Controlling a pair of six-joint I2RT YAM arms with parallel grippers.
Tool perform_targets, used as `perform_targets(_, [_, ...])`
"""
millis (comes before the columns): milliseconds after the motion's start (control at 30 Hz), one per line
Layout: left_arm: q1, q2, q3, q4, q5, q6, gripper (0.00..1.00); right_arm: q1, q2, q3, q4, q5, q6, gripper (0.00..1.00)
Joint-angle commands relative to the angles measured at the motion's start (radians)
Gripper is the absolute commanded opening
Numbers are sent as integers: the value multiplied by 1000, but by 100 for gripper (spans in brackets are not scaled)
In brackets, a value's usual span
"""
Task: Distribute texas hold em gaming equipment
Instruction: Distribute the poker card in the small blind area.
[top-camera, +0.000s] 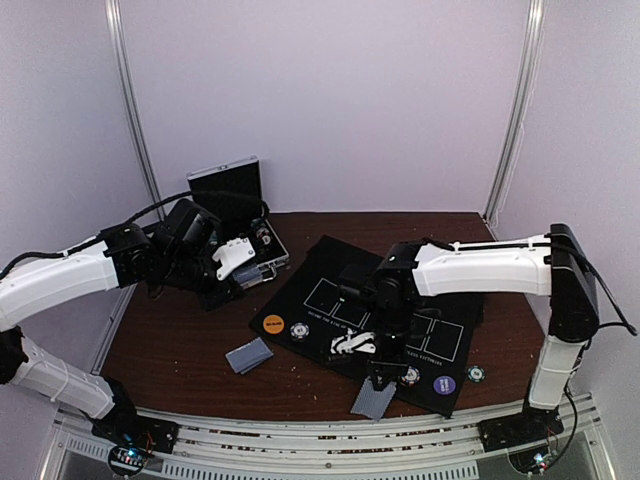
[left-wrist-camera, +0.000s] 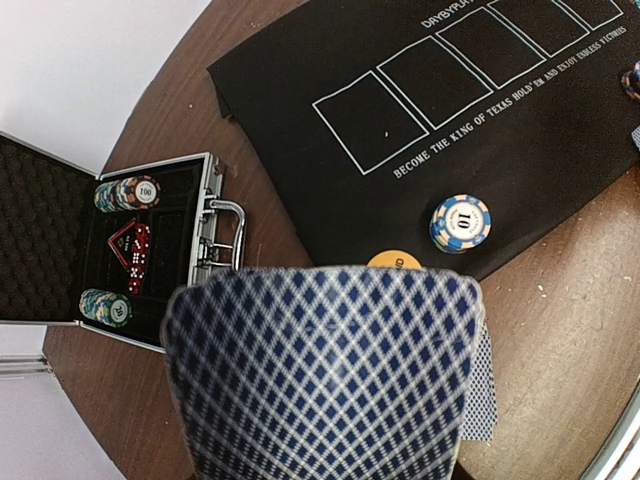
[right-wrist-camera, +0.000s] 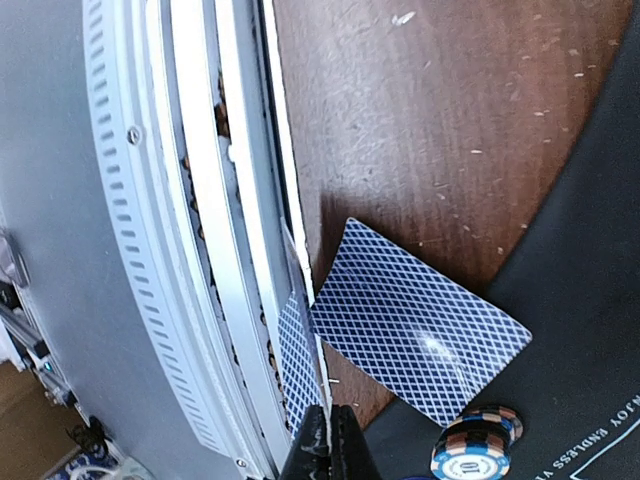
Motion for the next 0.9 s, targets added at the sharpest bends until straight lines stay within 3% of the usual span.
perform_targets(0, [-4, -5, 1, 38, -8, -7, 40, 16, 58, 31, -52, 4, -66, 0])
perform_targets(367, [-4, -4, -2, 37, -12, -8, 40, 18, 114, 56, -28, 54, -68, 0])
perform_targets(433, [-4, -6, -2, 37, -12, -8, 40, 18, 115, 57, -21, 79, -54, 6])
perform_targets(867, [-4, -12, -6, 37, -8, -5, 40, 18, 84, 44, -25, 176, 41, 19])
